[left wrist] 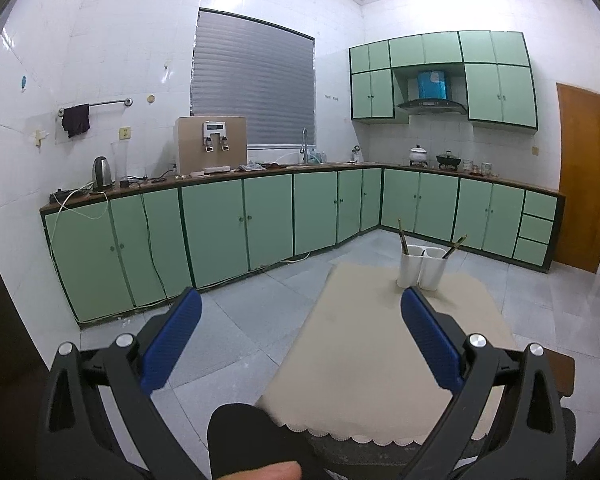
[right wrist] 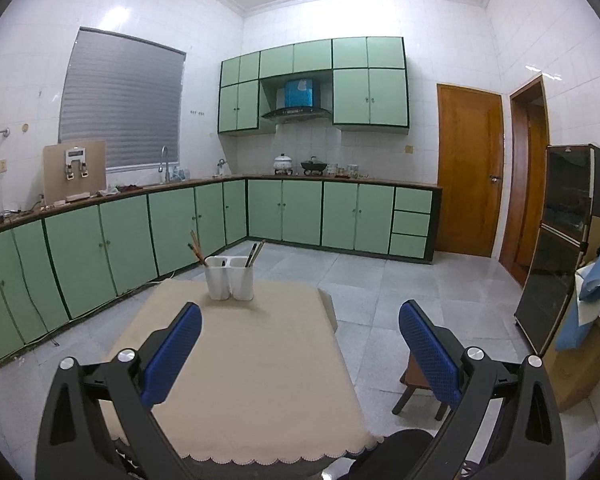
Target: Organize utensils
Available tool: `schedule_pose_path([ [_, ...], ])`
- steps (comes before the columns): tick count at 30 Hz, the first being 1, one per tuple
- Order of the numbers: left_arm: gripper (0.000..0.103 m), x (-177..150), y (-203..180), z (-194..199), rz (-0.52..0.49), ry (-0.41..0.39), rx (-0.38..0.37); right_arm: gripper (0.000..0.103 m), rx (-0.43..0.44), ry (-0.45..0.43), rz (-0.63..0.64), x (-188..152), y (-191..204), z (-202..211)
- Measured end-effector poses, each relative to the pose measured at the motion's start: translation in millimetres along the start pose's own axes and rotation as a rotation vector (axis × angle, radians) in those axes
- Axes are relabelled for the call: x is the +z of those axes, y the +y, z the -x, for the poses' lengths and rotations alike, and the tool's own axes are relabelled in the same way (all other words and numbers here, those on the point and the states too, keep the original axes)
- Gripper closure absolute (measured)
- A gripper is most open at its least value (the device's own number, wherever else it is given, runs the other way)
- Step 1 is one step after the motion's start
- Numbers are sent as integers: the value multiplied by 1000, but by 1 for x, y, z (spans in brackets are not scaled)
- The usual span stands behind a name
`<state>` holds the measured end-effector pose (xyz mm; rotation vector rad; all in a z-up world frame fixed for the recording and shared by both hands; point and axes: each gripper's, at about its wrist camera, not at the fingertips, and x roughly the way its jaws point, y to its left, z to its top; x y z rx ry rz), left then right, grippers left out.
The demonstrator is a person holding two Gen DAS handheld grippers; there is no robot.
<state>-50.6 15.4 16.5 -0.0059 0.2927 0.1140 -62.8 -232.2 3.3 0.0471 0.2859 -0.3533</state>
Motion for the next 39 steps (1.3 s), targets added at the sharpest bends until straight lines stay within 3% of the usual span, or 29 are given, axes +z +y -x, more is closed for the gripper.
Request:
schedule_pose_path([
  [39, 6, -8, -11, 3, -9, -15, -2, 6, 11, 14, -13, -6, -3, -3],
])
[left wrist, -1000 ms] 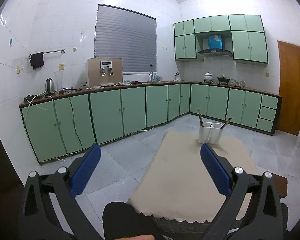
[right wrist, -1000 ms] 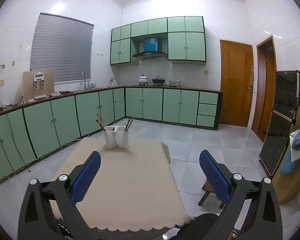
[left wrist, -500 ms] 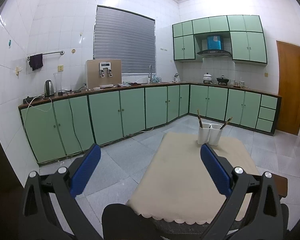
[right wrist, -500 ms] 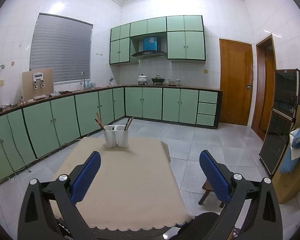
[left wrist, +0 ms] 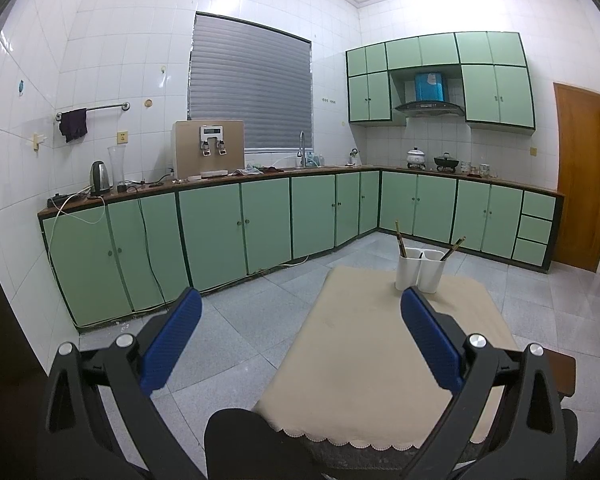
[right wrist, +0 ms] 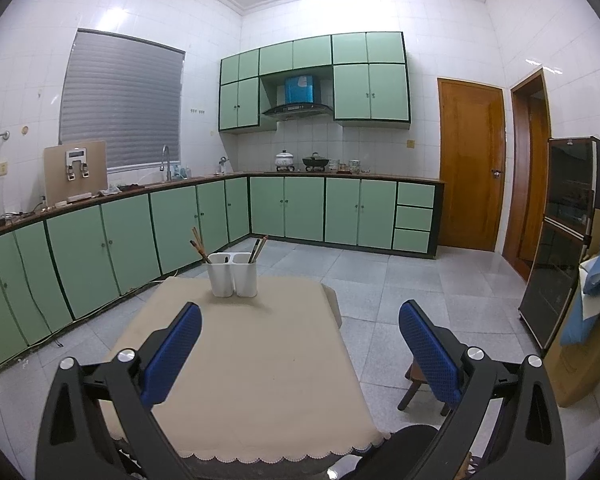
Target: Organize utensils
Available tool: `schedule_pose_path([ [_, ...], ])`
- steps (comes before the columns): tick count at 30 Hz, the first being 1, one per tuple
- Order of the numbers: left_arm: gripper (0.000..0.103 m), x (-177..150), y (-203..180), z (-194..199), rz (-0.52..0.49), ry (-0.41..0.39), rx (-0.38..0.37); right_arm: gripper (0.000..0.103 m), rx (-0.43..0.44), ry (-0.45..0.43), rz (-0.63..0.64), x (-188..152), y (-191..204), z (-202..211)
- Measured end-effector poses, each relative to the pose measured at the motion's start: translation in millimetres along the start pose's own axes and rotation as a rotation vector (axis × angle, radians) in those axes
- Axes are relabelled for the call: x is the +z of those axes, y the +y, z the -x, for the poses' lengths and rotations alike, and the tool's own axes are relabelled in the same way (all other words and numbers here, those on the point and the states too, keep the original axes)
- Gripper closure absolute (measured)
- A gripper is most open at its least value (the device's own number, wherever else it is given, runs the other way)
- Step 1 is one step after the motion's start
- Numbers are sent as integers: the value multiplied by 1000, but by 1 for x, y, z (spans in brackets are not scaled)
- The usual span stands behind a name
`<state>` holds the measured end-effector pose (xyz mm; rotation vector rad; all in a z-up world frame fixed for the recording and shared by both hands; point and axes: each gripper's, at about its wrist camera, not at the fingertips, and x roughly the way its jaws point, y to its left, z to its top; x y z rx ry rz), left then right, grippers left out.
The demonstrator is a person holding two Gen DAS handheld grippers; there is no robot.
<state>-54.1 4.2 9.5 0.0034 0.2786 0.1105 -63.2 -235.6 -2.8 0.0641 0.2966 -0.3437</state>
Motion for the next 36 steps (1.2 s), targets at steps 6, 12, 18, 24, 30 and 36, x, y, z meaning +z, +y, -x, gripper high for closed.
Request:
schedule_pose_path([
  [6, 6, 1, 0, 1, -1, 2, -3, 6, 0, 1, -2, 0, 0, 0],
  [12, 6, 1, -1, 2, -2, 4, -5, 6, 1, 4, -4, -1, 0, -1],
  [18, 6, 1, -1, 3, -2, 3, -5, 6, -1, 2, -7, -2, 1, 1],
  [24, 6, 1, -1, 3, -2, 3, -6, 6, -1, 2, -9, -2, 1, 1],
  [30, 6, 3, -1, 3, -3, 4, -8, 6, -1, 2, -9, -2, 0, 1],
  [36, 6, 4, -1, 4, -3, 4, -10, 6, -1, 4, -11, -2, 0, 1],
])
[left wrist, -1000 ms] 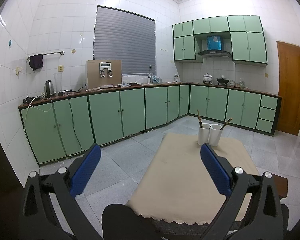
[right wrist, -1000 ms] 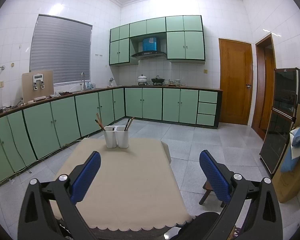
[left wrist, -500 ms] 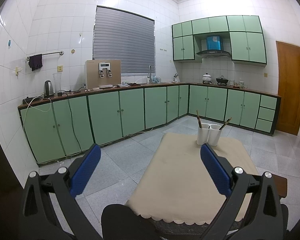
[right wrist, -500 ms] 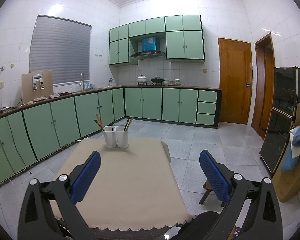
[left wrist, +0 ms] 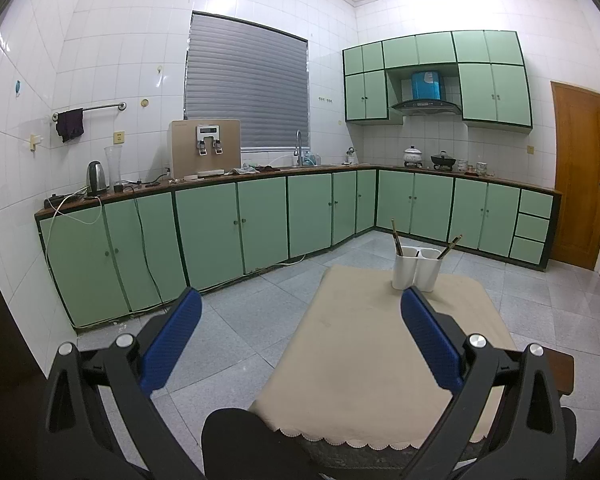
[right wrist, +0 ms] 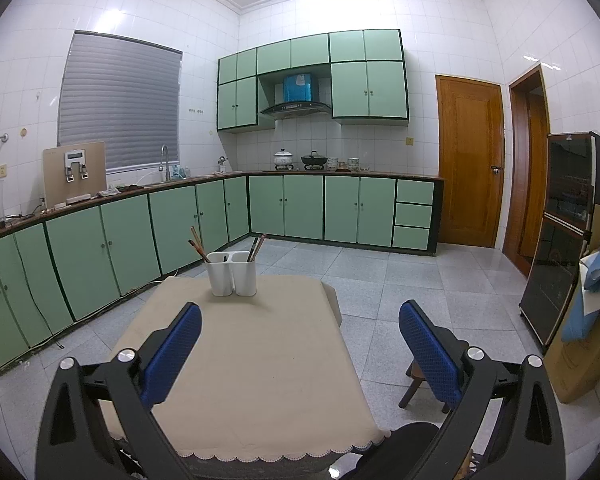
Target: Organize utensils
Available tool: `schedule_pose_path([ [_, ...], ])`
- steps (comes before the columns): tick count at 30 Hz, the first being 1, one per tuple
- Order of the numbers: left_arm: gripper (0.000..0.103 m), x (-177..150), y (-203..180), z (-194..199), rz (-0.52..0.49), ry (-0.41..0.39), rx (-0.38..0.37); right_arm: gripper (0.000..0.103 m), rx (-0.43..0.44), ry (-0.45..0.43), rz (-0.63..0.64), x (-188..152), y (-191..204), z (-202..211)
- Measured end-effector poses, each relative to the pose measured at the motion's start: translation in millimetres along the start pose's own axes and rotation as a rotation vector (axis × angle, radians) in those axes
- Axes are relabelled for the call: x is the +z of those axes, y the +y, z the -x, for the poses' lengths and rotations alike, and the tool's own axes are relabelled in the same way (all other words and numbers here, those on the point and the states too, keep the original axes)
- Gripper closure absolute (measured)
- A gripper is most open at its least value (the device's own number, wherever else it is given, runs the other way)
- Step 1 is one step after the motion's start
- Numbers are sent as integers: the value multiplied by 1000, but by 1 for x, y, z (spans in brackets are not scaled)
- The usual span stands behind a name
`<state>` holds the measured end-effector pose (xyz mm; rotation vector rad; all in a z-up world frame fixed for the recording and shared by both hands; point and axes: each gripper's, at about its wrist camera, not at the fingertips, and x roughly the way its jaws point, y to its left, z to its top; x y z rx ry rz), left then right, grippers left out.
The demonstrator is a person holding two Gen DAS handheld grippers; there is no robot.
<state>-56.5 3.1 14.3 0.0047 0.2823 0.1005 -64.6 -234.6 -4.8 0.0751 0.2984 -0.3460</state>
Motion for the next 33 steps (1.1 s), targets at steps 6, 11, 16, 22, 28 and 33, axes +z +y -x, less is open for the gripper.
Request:
schedule_pose_path([
  [6, 6, 1, 1, 0, 0, 0, -1, 6, -2, -4, 0, 0, 0, 0],
  [11, 6, 1, 1, 0, 0, 0, 0, 6, -2, -4, 0, 0, 0, 1],
  [16, 6, 1, 1, -1, -1, -1, 0, 6, -2, -5, 1, -1, 0, 1],
  [22, 6, 2, 0, 2, 0, -3, 0, 6, -2, -7, 2, 0, 0, 2],
  [28, 6, 2, 0, 2, 1, -4, -1, 6, -3, -10, 3, 1, 1, 2],
  [33, 6, 2, 0, 3, 1, -5, -1, 6, -3, -11, 2, 2, 1, 3],
])
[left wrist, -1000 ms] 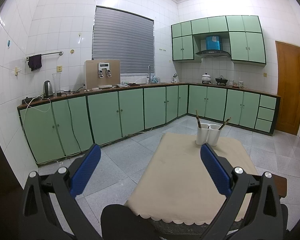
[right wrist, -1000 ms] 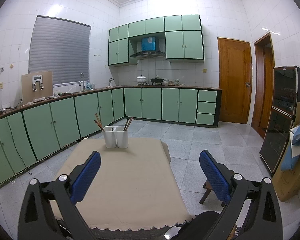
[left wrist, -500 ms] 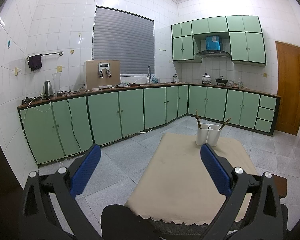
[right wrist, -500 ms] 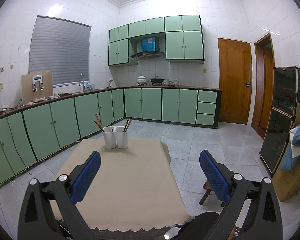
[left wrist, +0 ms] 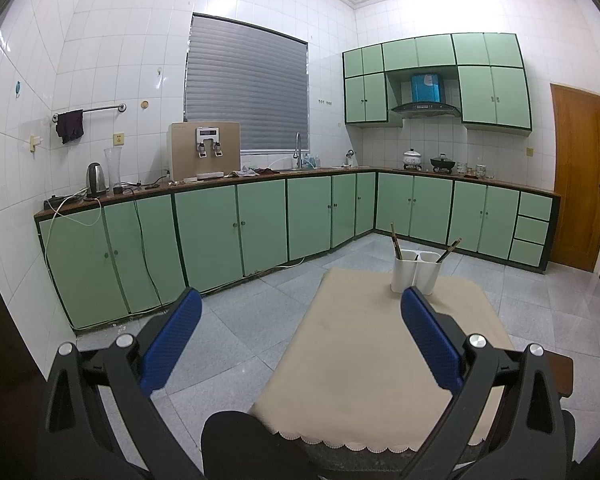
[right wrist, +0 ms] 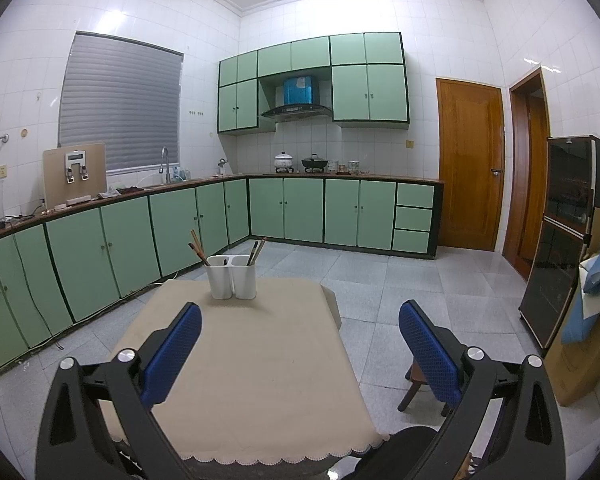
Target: Organize utensils
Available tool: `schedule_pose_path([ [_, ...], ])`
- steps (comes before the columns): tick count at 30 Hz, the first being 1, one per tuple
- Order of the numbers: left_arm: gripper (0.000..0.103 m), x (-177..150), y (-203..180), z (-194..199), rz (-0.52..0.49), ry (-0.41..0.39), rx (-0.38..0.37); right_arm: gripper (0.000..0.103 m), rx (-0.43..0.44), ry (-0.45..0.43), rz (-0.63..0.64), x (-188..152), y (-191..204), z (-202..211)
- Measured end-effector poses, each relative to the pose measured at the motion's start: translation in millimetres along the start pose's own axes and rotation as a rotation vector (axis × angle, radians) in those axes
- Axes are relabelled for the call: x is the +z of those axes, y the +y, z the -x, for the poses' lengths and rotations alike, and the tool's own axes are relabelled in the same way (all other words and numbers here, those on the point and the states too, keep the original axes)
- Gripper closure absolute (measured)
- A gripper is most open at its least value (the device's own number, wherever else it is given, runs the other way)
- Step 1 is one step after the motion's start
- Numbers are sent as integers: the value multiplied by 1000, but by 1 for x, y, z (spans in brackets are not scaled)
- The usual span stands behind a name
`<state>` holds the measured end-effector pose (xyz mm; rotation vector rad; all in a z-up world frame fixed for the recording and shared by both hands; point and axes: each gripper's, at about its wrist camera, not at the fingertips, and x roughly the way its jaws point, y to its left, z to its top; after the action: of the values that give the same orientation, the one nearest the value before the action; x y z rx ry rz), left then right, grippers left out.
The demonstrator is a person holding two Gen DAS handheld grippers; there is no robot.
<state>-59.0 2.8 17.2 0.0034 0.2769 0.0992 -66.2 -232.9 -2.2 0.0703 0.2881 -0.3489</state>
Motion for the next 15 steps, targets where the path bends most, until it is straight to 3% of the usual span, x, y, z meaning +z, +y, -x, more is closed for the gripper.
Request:
schedule_pose_path([
  [15, 6, 5, -1, 2, 4, 6, -9, 6, 0, 0, 1, 0, -1, 0],
])
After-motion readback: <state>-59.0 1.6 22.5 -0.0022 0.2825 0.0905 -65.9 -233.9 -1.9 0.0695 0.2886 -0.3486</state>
